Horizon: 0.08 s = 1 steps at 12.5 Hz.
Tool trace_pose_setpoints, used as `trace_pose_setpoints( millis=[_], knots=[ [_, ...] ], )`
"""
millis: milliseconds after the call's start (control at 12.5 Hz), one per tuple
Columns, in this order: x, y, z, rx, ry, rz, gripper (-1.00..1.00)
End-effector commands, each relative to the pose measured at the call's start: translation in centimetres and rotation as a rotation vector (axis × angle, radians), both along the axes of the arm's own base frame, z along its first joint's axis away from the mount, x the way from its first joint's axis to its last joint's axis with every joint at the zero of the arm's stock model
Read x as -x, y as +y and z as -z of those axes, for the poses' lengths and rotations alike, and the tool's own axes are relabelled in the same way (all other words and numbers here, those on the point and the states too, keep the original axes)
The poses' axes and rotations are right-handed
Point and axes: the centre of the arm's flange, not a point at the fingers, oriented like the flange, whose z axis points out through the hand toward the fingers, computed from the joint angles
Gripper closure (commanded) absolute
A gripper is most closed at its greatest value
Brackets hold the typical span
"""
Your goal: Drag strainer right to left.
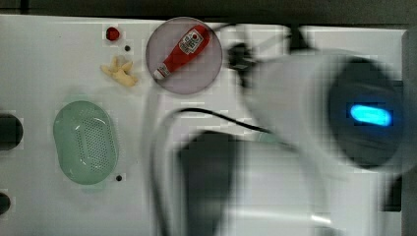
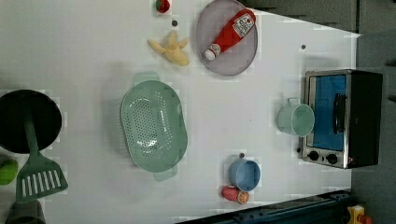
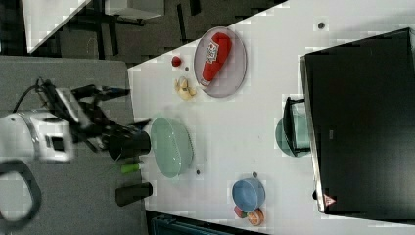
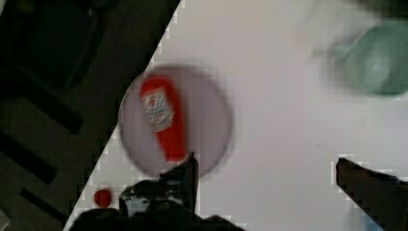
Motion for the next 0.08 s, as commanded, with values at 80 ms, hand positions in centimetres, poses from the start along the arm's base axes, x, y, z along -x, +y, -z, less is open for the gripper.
trace_pose_setpoints(
  millis=[80],
  knots=[
    [1.36,-1.13,4.61,0.071,0.155,-0.225,-1.00]
  ],
)
